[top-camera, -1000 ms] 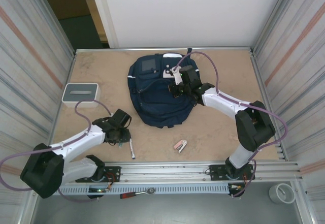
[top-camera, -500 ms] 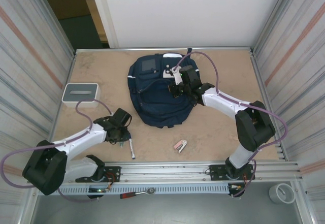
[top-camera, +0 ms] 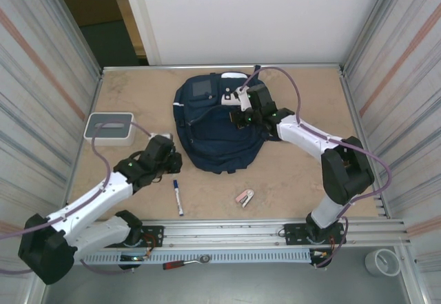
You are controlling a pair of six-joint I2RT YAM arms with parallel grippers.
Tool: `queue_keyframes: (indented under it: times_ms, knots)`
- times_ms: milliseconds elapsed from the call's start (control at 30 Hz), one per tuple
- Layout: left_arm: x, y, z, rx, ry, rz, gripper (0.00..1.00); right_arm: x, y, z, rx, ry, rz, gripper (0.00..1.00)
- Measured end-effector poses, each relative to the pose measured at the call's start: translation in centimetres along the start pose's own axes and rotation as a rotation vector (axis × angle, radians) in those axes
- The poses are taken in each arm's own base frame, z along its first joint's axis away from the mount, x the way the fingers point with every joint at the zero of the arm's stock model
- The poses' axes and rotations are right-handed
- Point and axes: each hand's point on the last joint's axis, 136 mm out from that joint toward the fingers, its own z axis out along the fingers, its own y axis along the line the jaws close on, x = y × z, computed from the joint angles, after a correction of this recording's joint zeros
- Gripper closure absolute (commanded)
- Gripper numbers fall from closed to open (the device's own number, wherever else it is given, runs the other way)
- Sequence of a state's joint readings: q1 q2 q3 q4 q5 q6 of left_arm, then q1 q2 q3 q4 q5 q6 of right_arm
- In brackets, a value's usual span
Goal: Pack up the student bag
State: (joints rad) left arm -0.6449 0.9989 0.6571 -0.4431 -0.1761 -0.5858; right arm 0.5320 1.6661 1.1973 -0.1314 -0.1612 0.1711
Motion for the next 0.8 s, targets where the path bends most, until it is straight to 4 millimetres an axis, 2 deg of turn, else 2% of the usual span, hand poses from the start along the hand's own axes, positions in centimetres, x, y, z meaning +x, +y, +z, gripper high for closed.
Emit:
queue_keyframes:
  times_ms: [133,267,367,633,700,800]
  knots:
    - [-2.6,-5.0,0.7,0.114,-0.041,0.04,0.78,-2.0,0.0,-0.6,-0.041,0.003,0.064,1.0]
    - [-4.8,-10.0,2.3,0.217,-0.061,0.063,0.78,-3.4,0.2,-1.2,-0.085,0.01,0.127,1.0]
    - [-6.3,-12.3,3.3,0.256,-0.084,0.066,0.78,-4.4,0.3,-1.6,-0.123,0.015,0.173,1.0]
    - [-10.8,-15.6,6.3,0.233,-0.177,0.164,0.75,-5.3,0.2,-1.9,-0.201,0.031,0.279,1.0]
    - [-11.8,-15.5,7.2,0.199,-0.198,0.199,0.69,-5.3,0.2,-1.9,-0.213,0.035,0.292,1.0]
    - [-12.9,-14.2,8.8,0.133,-0.209,0.236,0.53,-5.2,0.2,-2.0,-0.222,0.041,0.307,1.0]
